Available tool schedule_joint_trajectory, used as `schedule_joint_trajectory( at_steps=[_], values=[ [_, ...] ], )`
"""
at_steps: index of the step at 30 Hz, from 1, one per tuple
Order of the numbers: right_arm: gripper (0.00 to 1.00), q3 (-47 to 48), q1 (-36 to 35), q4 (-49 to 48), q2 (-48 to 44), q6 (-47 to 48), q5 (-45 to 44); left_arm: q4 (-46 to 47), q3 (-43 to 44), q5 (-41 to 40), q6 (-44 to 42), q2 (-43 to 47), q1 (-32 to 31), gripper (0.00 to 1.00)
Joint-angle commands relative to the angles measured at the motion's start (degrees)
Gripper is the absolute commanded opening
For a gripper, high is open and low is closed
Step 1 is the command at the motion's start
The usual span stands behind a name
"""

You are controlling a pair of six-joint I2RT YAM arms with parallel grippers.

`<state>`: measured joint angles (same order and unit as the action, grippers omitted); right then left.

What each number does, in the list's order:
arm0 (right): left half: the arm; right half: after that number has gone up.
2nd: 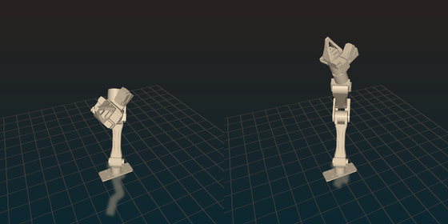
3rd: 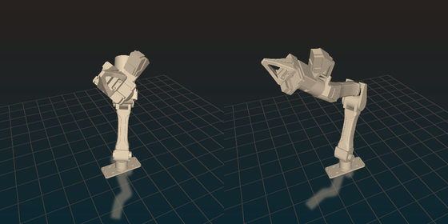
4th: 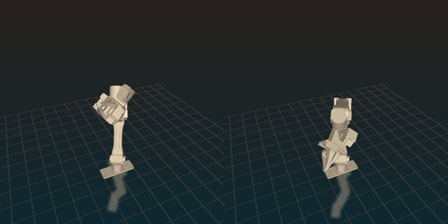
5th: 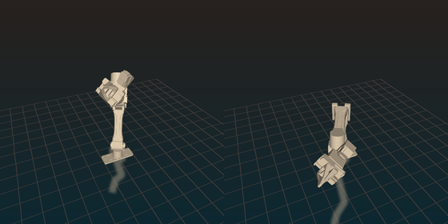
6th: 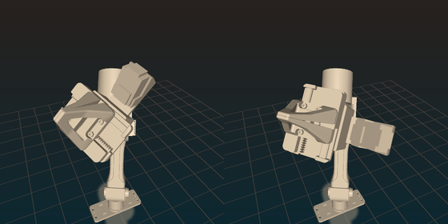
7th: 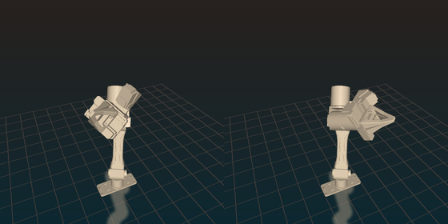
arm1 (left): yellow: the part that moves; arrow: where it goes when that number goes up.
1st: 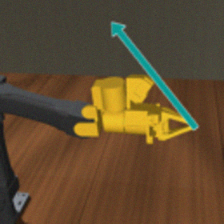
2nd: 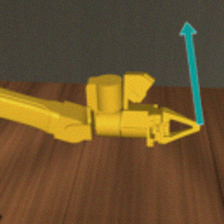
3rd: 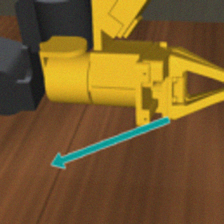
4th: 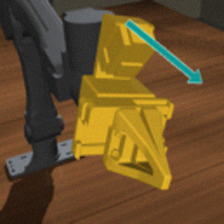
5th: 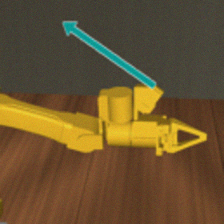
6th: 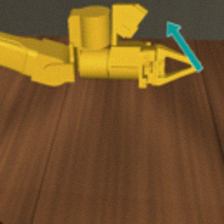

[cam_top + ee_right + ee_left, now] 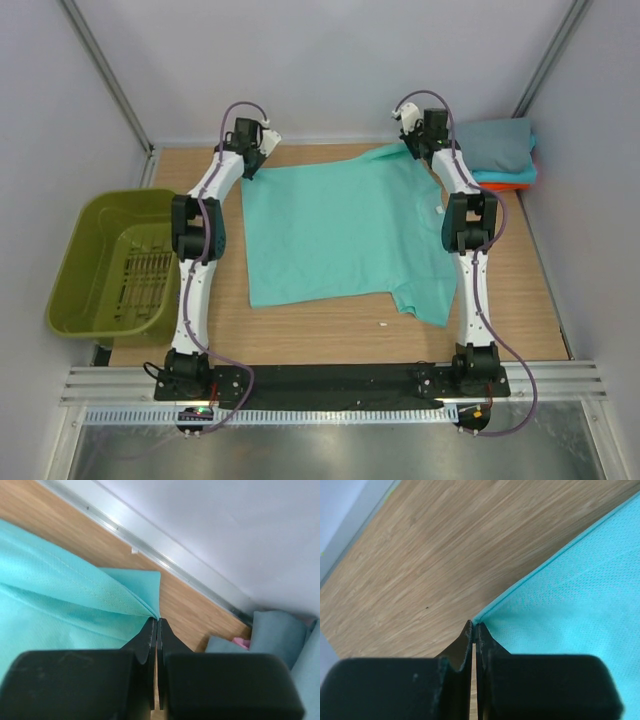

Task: Fold and stack the t-shirts
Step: Flatten the tshirt out, then fold the tshirt

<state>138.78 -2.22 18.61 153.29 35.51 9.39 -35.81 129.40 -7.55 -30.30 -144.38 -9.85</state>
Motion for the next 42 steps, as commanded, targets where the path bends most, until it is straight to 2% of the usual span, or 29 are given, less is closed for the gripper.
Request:
schedule_joint_trajectory(
  at_steps=[1, 6, 11, 19, 32, 42],
  values=[
    [0.01, 3.07, -0.15, -8.32, -2.65, -2.9, -1.04, 3.99, 3.83, -0.8, -1.51, 0.67, 0.27, 0.0],
    [0.01, 2.73, -1.03, -8.86, -4.93, -3.34, -0.6, 4.7, 6.04, 0.08, -0.9, 1.98, -0.17, 0.0],
    [0.01, -2.28, -0.86, -8.77, -10.81, -3.87, -0.25, 3.91, 2.45, 2.18, 2.61, 7.08, -0.35, 0.0],
    [0.01, -15.53, -0.95, -5.51, -23.46, -7.11, 2.3, -7.6, -1.17, 8.42, 7.18, 14.64, -0.7, 0.0],
    [0.01, -34.27, -0.95, -4.55, -38.94, -6.59, 3.35, -11.47, -11.71, 12.3, 9.39, 24.05, -1.58, 0.0],
    [0.01, -48.06, -0.95, -4.9, -48.7, -5.19, 3.09, -6.99, -25.86, 10.36, 9.47, 31.7, -1.4, 0.0]
  ],
)
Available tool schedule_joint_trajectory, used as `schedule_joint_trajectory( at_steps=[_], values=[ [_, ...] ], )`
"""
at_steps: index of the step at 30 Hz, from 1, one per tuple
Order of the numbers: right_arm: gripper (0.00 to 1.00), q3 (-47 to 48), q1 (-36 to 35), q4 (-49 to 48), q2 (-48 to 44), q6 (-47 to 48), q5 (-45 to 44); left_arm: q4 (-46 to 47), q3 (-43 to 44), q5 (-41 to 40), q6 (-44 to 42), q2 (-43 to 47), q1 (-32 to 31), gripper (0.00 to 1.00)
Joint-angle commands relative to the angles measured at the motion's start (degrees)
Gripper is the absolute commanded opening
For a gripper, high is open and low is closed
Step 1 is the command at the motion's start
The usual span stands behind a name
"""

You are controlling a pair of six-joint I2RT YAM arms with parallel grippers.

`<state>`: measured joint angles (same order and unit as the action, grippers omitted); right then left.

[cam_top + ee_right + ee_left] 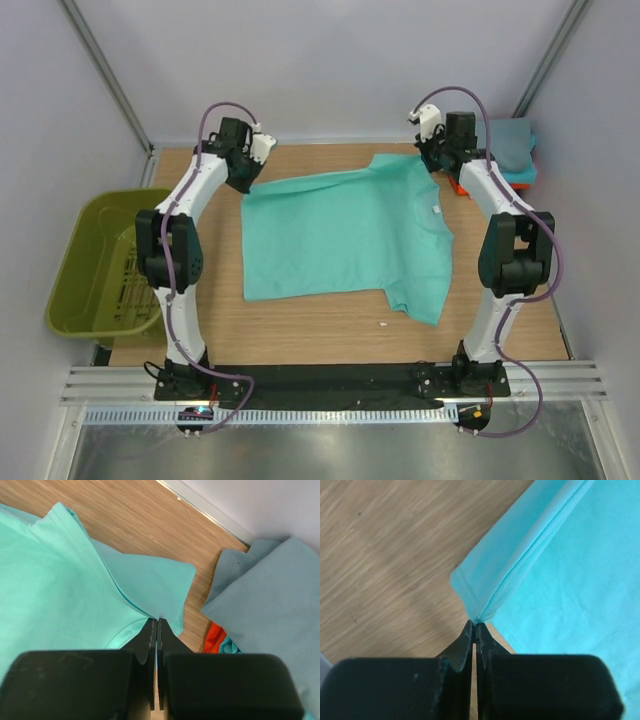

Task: Fold and stack the t-shirts
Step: Fold the tshirt

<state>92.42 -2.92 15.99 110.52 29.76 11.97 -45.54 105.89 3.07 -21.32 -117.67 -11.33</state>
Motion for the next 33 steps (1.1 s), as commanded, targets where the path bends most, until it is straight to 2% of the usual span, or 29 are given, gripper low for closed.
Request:
schedule_joint_trajectory(
  at_steps=[1, 14, 33],
  values=[
    [0.01, -2.33, -0.16, -2.28, -6.36, 0.65, 0.69, 3.0, -3.05, -0.35, 0.49, 5.6, 0.08, 0.0],
    [0.01, -9.8, -0.25, -0.17, -12.17, 1.44, 1.39, 3.35, -6.39, -0.7, -0.47, 6.57, 0.35, 0.0],
    [0.01, -22.8, -0.51, 3.87, -18.76, 0.83, 4.03, 6.69, -16.15, -2.54, -3.2, 7.1, 1.93, 0.0]
  ],
)
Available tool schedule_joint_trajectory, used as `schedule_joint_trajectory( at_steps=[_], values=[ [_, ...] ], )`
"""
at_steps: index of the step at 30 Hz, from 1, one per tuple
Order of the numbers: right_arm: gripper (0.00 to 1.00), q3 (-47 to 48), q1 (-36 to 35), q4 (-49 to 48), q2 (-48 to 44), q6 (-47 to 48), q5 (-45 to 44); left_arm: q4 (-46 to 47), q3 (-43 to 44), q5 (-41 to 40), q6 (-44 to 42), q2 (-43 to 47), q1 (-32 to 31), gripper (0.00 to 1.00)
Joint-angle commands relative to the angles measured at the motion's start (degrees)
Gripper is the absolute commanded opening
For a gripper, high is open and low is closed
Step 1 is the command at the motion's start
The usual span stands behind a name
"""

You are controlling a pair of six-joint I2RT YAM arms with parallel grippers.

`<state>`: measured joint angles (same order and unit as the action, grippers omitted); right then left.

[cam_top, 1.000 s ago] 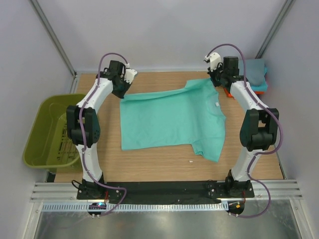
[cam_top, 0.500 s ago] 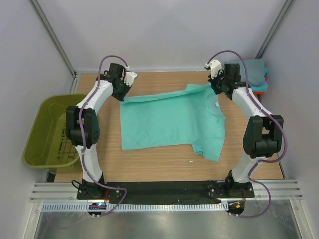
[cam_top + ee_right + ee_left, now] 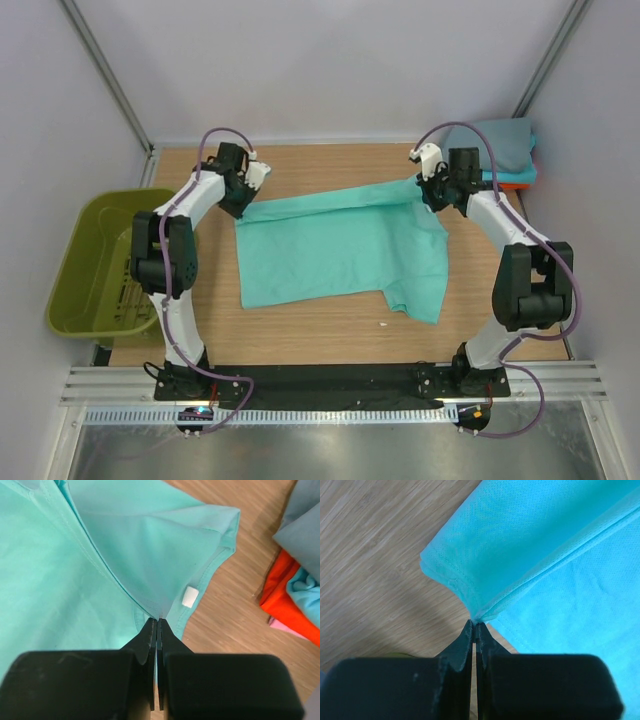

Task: Fold and stack the t-shirts
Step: Fold the tshirt

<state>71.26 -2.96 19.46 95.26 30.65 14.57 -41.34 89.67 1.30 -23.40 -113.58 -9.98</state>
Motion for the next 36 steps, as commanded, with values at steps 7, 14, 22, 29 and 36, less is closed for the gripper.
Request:
schedule_joint_trajectory(
  at_steps=[7, 14, 22, 29, 36],
  values=[
    [0.01, -5.08, -0.73, 0.84, -3.59, 0.63, 1.52, 1.62, -0.9, 0.1, 0.02, 3.62, 0.57, 0.0],
    [0.01, -6.49, -0.9, 0.84, -3.33, 0.2, 1.96, 0.74, -3.97, -0.25, -0.24, 5.21, 0.49, 0.0],
    [0.01, -8.68, -1.69, 2.16, -4.03, 0.46, 2.66, -1.46, -6.52, 0.63, 1.42, 7.14, 0.49, 0.0],
    [0.22, -8.96, -2.05, 6.71, -5.52, 1.95, 2.13, -4.62, -7.84, 0.28, 3.27, 10.48, 0.49, 0.26],
    [0.47, -2.02, -2.14, 9.37, -5.11, 0.29, 2.83, -5.24, -3.55, 1.42, 3.97, 12.95, 0.48, 0.48]
  ],
)
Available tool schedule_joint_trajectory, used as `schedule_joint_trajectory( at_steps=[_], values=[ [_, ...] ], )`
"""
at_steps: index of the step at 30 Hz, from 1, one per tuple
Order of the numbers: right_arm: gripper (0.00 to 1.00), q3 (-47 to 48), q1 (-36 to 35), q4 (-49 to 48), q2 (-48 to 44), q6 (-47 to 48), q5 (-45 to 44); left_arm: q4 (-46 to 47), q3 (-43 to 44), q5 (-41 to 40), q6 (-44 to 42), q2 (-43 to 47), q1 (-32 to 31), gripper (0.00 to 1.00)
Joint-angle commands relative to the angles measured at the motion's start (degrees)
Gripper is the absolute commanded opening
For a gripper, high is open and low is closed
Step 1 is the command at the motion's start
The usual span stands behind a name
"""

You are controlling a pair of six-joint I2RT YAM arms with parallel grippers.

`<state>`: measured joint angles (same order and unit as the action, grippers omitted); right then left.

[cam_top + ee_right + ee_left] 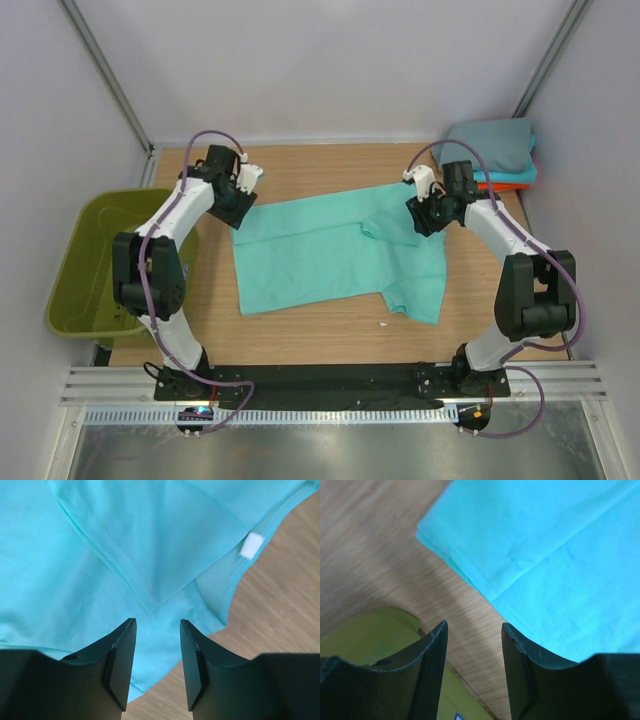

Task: Fold and stack the t-shirts
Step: Fold the tshirt

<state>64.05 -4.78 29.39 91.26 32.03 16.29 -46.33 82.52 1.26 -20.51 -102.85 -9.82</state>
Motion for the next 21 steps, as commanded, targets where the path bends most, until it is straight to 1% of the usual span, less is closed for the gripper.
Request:
schedule_joint_trajectory(
  at_steps=[1, 5, 6, 7, 8, 10, 12, 15, 21],
  values=[
    [0.47, 7.64, -0.23, -0.91, -0.04, -1.88, 1.46, -0.69, 5.96, 1.64, 2.13, 1.52, 0.33, 0.49],
    [0.47, 13.28, -0.32, -3.18, 7.59, -6.08, 1.64, -2.63, 12.3, 3.49, 4.25, -4.63, -0.37, 0.49],
    [0.47, 14.51, -0.41, -3.72, 9.09, -7.06, 1.64, -3.15, 13.88, 3.58, 4.86, -7.51, -0.63, 0.49],
    [0.47, 16.87, -0.32, -4.59, 12.41, -8.55, 1.37, -4.9, 15.46, 4.19, 5.65, -9.37, -0.63, 0.48],
    [0.47, 18.03, -0.32, -6.69, 13.84, -11.0, 0.94, -5.87, 18.87, 4.63, 7.66, -10.95, -0.63, 0.47],
    [0.48, 21.63, -0.32, -7.76, 18.04, -12.86, 0.32, -7.98, 21.88, 6.12, 9.43, -14.48, -0.63, 0.45],
    [0.48, 24.79, -0.32, -7.77, 20.52, -14.89, 0.06, -8.08, 21.89, 7.18, 10.4, -15.54, -0.72, 0.45],
    [0.49, 27.08, -0.32, -7.85, 24.04, -16.64, -0.39, -7.99, 20.23, 8.32, 10.76, -16.15, -0.81, 0.45],
    [0.49, 29.72, -0.32, -5.22, 28.7, -16.83, -0.47, -8.7, 19.78, 9.2, 11.55, -19.05, -0.81, 0.44]
  ],
)
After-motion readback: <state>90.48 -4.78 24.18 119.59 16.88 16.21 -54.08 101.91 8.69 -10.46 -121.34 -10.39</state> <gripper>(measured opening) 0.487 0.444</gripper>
